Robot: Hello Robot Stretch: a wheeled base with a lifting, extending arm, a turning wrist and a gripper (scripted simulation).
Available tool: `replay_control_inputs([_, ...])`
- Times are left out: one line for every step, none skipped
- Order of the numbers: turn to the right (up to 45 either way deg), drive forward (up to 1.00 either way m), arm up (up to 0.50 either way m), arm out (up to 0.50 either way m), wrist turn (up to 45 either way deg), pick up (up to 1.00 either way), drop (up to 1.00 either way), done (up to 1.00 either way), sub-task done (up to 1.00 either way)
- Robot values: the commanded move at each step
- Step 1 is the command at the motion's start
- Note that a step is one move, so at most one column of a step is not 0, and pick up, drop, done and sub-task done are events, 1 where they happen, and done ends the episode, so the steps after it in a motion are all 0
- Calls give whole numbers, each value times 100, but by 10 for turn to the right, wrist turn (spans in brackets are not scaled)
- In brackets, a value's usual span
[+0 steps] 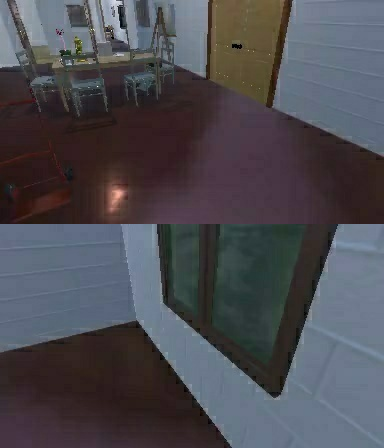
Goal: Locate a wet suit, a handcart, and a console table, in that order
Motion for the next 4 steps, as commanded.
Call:
replay_control_inputs([-150, 0, 0, 0, 0, 0, 0, 0, 0])
replay_control_inputs([0, 100, 0, 0, 0, 0, 0, 0, 0])
replay_control_inputs([0, 40, 0, 0, 0, 0, 0, 0, 0])
replay_control_inputs([-120, 0, 0, 0, 0, 0, 0, 0, 0])
